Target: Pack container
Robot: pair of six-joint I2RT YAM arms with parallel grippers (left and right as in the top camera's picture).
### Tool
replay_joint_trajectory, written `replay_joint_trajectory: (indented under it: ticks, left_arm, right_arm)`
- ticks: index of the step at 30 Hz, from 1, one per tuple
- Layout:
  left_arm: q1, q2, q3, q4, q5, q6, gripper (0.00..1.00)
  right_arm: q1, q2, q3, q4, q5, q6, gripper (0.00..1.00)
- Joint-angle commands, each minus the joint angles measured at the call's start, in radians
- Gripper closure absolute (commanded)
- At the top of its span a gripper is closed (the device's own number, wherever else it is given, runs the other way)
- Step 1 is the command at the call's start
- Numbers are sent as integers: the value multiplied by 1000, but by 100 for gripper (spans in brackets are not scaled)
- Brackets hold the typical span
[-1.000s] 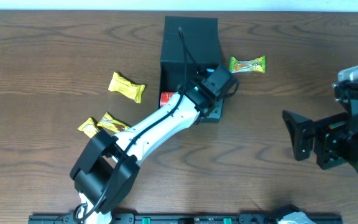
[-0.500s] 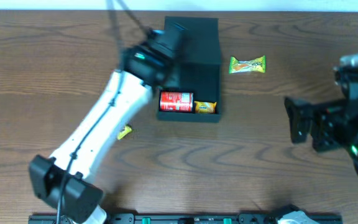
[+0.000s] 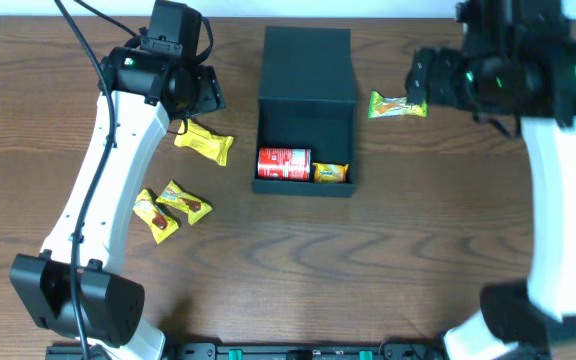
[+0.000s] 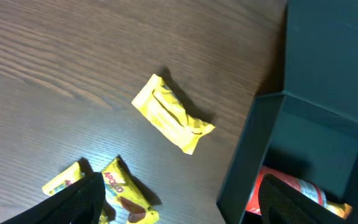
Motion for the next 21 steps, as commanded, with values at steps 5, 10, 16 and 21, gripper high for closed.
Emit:
replay_joint_trajectory:
  ticks: [5,10,16,21]
  left_arm:
    - [0,-22,13,13,19,7,21]
    - [0,-22,13,7,19,7,21]
    - [0,-22,13,-20,19,7,21]
    - [0,-22,13,-36,19,7,20]
  right_arm:
    - [-126,278,-1,148,-252,187,20]
    - [-181,453,-1,265,-328,351,22]
    - [-208,658,-1,341,-422,625,27]
    - [-203,733,-1,400,-431,724,32]
